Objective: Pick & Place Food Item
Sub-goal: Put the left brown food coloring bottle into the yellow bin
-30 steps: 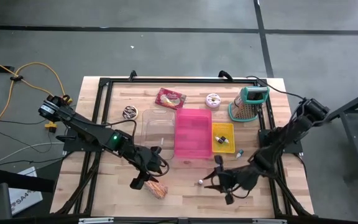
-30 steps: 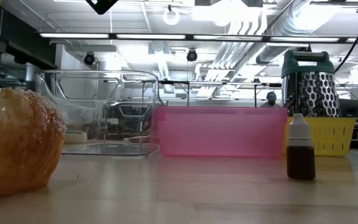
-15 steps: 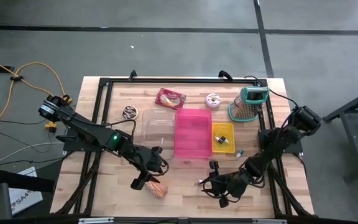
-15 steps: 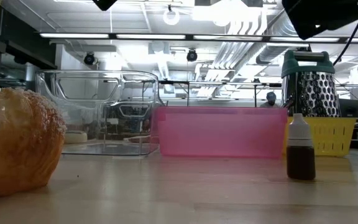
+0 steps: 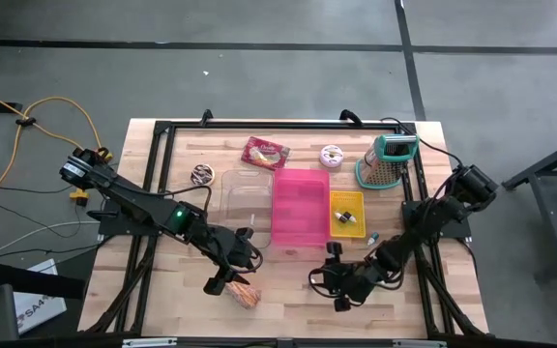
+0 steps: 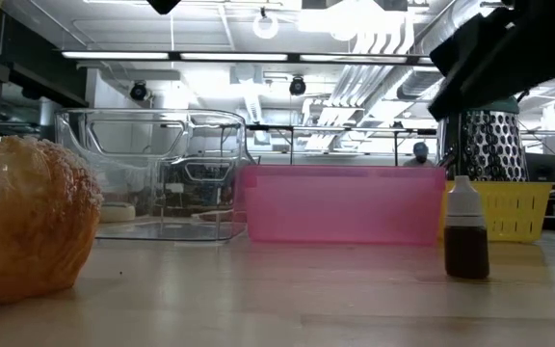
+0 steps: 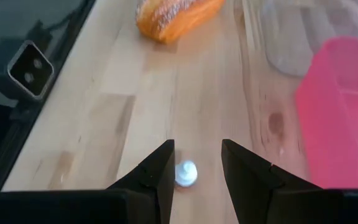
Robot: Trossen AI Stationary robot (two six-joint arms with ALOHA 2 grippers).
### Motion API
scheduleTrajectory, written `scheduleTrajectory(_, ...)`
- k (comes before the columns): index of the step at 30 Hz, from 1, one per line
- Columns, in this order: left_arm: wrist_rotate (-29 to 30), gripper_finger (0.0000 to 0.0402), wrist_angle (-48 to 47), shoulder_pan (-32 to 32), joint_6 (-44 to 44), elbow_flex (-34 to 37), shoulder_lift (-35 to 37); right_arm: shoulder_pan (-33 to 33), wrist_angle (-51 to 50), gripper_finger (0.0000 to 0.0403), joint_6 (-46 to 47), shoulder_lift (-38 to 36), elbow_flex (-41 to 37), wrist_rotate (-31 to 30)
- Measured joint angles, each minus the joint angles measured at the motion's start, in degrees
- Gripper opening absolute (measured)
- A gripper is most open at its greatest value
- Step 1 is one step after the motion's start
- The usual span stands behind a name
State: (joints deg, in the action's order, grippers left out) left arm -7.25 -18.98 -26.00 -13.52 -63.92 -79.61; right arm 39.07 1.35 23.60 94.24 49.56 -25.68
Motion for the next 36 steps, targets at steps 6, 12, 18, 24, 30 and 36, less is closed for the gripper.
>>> scheduleTrajectory(6, 0.0, 0.0159, 0.0, 0.0, 0.0, 0.0, 0.0, -0.2, -2.4, 0.0120, 2.2, 0.3, 0.0, 0.2)
scheduleTrajectory(12, 0.0, 0.0159, 0.0, 0.0, 0.0, 0.0, 0.0, -0.1, -1.9, 0.0120, 5.5, 4.4, 0.0, 1.9)
scheduleTrajectory(18, 0.0, 0.0159, 0.0, 0.0, 0.0, 0.0, 0.0, -0.1, -1.9, 0.0120, 9.0, 6.4, 0.0, 3.7)
scheduleTrajectory(24, 0.0, 0.0159, 0.3, 0.0, 0.0, 0.0, 0.0, -0.1, -1.0, 0.0120, 9.8, 7.7, 0.0, 4.4)
scheduleTrajectory(30, 0.0, 0.0159, 0.3, 0.0, 0.0, 0.0, 0.0, -0.2, 1.0, 0.0120, 9.7, 9.4, 0.0, 4.8)
scheduleTrajectory(36, 0.0, 0.0159, 0.3, 0.0, 0.0, 0.0, 0.0, -0.8, 2.7, 0.0120, 9.2, 9.4, 0.0, 4.6)
